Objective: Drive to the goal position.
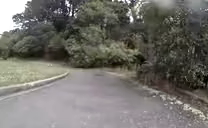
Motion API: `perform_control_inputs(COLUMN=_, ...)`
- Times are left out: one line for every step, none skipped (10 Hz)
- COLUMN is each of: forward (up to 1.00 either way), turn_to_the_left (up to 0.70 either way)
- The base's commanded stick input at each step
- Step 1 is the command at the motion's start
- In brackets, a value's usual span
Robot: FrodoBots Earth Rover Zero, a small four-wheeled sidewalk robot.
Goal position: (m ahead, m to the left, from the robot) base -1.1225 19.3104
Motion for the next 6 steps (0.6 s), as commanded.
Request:
perform_control_inputs(forward=0.50, turn_to_the_left=0.00)
perform_control_inputs(forward=0.50, turn_to_the_left=0.00)
perform_control_inputs(forward=0.50, turn_to_the_left=0.00)
perform_control_inputs(forward=0.50, turn_to_the_left=0.00)
perform_control_inputs(forward=0.50, turn_to_the_left=0.00)
perform_control_inputs(forward=0.50, turn_to_the_left=0.00)
